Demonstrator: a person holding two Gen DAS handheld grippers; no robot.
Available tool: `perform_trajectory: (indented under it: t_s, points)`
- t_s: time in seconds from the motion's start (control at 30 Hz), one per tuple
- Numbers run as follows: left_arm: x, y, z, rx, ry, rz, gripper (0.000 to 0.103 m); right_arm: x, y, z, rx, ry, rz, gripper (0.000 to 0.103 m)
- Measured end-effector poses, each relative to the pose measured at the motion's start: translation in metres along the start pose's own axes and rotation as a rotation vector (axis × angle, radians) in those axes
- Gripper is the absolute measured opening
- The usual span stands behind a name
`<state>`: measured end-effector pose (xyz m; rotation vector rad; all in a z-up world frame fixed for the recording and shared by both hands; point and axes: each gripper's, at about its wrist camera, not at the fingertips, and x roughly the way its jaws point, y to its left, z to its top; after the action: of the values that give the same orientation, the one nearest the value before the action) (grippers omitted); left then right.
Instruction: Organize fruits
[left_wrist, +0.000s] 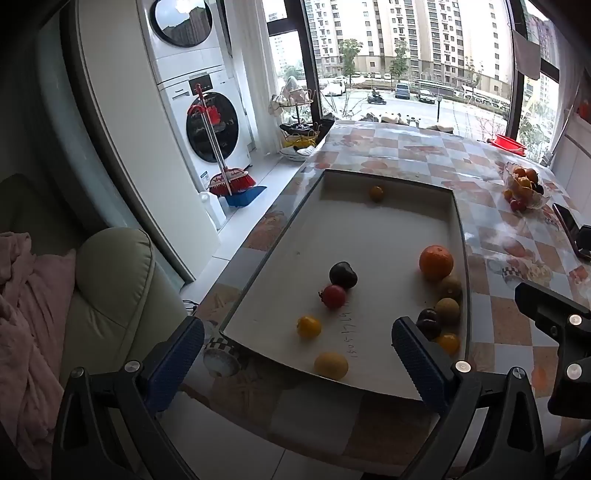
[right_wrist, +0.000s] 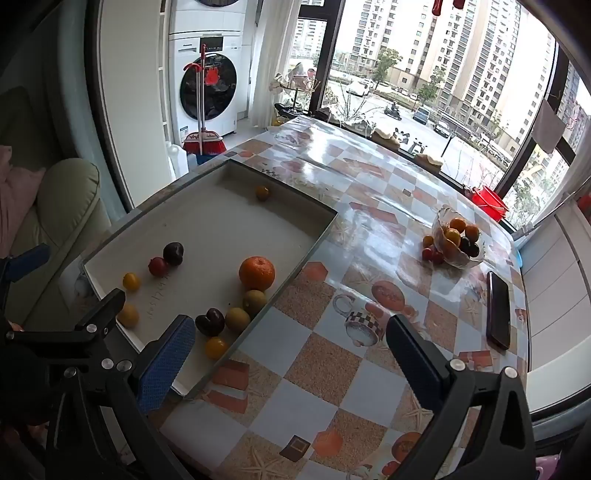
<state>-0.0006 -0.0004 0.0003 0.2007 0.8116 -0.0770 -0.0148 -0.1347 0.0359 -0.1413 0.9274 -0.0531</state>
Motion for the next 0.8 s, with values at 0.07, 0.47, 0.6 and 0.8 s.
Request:
perform_trajectory:
  t_s: [0.07,0.47,0.6,0.8]
  points:
    - [0.0002,0.0001,0.0001,-0.001,0.003,-0.001,0.102,-0.0002,0.0003,-0.0002,-0.001,0.001,0.0,0.103]
    - [0.0003,0.0003,-0.0001,-0.003,0.003,-0.004,0.102,-0.0008,0.0006,-0.0003,-0.002,-0.003,-0.005,0.103]
    - [0.0001,0.0004,0.0,-0.002,0.003,-0.004,0.102,-0.0008,0.0001,0.0002,-0.001,-0.003,-0.004,0.103]
    - [0.0001,0.0004,0.0,-0.002,0.004,-0.003,0.102,-0.0008,-0.0001,0.0002,-0.002,-0.004,-0.004,0.103]
